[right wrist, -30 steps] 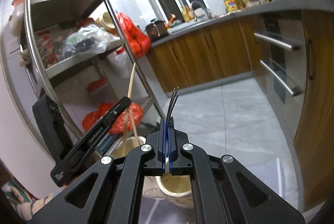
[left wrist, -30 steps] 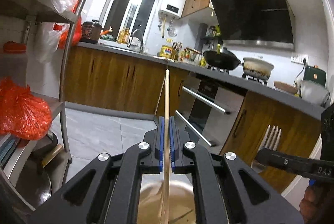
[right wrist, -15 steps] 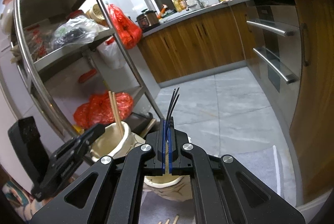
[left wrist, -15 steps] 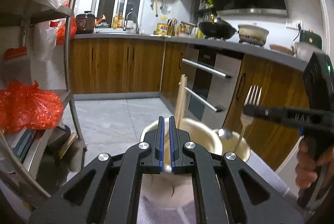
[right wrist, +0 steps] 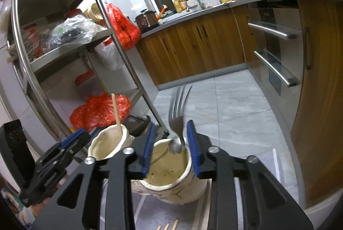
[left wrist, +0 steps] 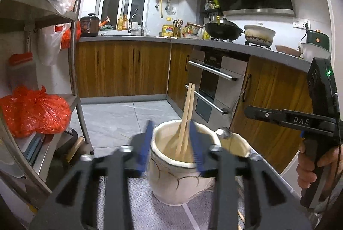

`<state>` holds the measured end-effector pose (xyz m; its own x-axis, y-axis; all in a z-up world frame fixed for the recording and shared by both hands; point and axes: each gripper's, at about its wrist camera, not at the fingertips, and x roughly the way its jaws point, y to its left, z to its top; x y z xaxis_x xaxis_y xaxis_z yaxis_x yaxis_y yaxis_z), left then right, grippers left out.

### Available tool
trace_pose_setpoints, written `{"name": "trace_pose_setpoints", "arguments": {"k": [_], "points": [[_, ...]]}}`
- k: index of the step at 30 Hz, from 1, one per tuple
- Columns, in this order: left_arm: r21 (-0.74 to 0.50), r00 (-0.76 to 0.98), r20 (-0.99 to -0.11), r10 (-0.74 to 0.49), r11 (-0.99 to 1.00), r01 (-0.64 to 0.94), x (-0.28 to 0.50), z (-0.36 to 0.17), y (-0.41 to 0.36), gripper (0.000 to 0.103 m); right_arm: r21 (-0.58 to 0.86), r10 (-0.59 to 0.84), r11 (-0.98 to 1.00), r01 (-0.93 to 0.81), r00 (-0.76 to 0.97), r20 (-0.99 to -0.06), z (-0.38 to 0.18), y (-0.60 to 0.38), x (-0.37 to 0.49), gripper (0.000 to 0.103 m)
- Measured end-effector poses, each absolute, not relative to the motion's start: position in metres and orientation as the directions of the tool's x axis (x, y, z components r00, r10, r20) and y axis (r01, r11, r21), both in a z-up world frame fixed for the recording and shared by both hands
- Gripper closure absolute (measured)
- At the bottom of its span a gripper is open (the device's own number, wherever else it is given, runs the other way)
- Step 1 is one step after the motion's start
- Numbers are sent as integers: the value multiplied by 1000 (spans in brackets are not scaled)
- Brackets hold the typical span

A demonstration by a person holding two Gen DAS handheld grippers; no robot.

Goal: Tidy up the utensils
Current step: 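Open both tools and pull them back from the holder, then grasp a wooden chopstick with the left tool while the right tool grips the gold fork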

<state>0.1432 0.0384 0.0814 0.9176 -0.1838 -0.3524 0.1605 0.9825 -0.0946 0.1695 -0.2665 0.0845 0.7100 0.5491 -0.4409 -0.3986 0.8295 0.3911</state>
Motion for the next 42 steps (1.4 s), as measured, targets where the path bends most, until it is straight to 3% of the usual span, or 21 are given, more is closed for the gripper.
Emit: {"name": "trace_pose_setpoints", "arguments": {"k": [2,4,8,11,15,32,42], "points": [[-90,918,-350,-184,983,163,137,85,38,45,377,538,837,-397,723,-433,87,-271,162,54],[-81,921,-347,-178,984,160,130,88,37,23,368,531,841,-396,731,-428,89,-275,155,45],[-75,922,-346,-177,984,160,114,92,38,5,353,518,849,-392,746,-418,91,-286,136,22],[-74,913,-365,-181,984,165,107,92,37,6,341,503,858,-384,760,-412,94,-293,124,9],[-58,909,-375,-179,984,169,92,92,37,6,324,480,871,-369,778,-405,96,-302,105,6],[-42,863,-474,-176,983,178,51,73,34,5,231,381,924,-306,789,-482,76,-314,56,5],[18,757,-631,-172,972,235,41,27,10,6,161,348,932,-323,684,-641,25,-294,56,5]]}}
